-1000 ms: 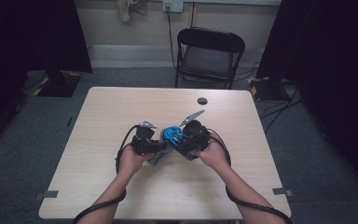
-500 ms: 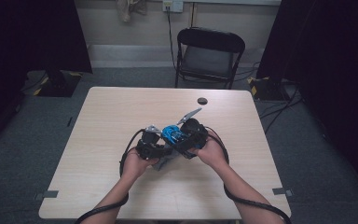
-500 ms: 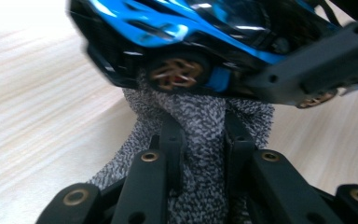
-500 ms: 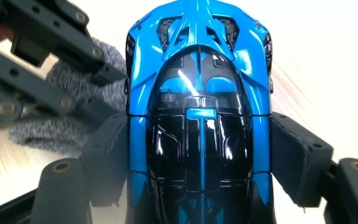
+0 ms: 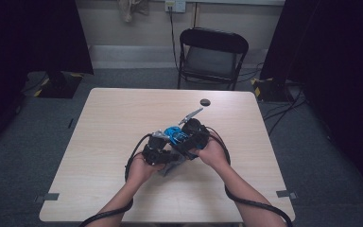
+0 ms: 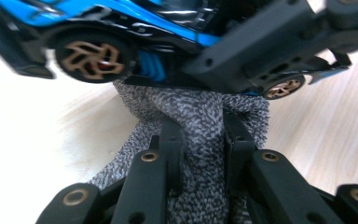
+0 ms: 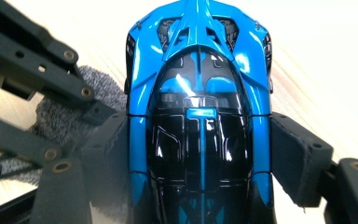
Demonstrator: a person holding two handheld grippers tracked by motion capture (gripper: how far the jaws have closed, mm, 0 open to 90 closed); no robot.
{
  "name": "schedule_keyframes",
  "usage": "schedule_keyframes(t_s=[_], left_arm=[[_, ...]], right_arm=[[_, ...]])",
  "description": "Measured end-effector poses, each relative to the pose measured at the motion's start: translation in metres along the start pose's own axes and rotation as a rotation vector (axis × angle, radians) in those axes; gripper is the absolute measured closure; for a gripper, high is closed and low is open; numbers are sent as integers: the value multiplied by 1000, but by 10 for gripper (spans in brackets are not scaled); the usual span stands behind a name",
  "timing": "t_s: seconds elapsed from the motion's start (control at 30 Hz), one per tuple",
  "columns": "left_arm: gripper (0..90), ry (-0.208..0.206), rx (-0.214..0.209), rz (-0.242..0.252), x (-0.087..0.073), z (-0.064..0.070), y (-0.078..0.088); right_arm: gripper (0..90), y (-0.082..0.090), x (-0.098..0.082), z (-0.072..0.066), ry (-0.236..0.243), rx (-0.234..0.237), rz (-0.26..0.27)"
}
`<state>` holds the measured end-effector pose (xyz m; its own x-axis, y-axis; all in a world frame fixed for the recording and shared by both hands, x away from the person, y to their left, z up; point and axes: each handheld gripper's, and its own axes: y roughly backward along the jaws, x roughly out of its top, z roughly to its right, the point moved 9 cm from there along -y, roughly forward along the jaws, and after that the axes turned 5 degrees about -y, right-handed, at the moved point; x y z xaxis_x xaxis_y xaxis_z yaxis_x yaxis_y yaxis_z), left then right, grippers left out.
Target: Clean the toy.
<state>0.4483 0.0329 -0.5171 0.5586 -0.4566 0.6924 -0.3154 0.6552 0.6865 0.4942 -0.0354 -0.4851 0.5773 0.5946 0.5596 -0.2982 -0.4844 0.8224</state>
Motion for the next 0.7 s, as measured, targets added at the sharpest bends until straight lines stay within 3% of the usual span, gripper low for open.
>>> schedule_keyframes(t_s=[0.23,0.7], left_arm=[[742,3,-18,2,-1,5,-4],[742,-34,-63,-23,-2,23,-12]], right_arm=[[286,-2,1,1,-12,-1,-3],[285,-3,5,7,-37,-19,-3]])
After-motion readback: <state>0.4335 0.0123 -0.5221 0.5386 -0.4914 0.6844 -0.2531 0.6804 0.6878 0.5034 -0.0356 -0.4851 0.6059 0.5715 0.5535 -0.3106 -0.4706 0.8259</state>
